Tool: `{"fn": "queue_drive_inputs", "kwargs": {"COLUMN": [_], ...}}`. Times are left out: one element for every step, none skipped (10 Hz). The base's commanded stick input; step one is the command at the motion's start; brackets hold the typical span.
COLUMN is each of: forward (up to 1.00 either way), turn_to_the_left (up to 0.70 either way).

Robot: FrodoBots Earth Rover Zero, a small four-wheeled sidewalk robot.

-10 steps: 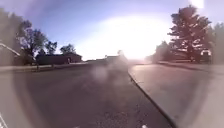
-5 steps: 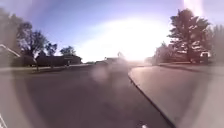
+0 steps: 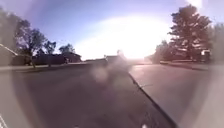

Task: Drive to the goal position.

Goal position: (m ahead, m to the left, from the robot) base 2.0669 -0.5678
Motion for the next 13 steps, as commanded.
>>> {"fn": "queue_drive_inputs", "kwargs": {"forward": [1.0,1.0,1.0,1.0,1.0,1.0,1.0,1.0,1.0,1.0,1.0,1.0,1.0], "turn_to_the_left": [0.0,0.0,0.0,0.0,0.0,0.0,0.0,-0.02,-0.04,-0.06,-0.08,-0.11,-0.13]}}
